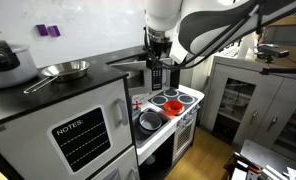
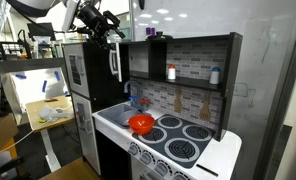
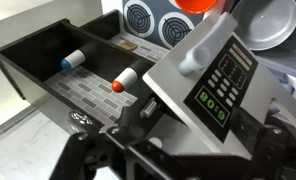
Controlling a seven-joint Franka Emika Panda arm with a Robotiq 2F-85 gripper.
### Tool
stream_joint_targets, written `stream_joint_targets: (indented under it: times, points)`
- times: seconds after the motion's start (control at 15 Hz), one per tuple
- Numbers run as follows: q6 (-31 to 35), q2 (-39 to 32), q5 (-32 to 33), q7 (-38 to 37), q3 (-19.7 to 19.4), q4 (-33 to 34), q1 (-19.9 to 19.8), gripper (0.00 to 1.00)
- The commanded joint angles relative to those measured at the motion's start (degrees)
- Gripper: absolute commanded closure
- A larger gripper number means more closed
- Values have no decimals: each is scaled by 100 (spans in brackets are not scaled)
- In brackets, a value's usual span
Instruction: Take the orange bowl from the cabinet and put it on the stove then close the cabinet door
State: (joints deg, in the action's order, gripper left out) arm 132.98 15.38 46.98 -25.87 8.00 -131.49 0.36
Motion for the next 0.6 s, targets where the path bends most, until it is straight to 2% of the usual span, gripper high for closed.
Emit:
stream_joint_targets:
  times: [0.0,0.53]
  points:
    - [84,130,464,-476,91,-132,-49,0]
    - [79,159,998,-1132,122,-251,4,0]
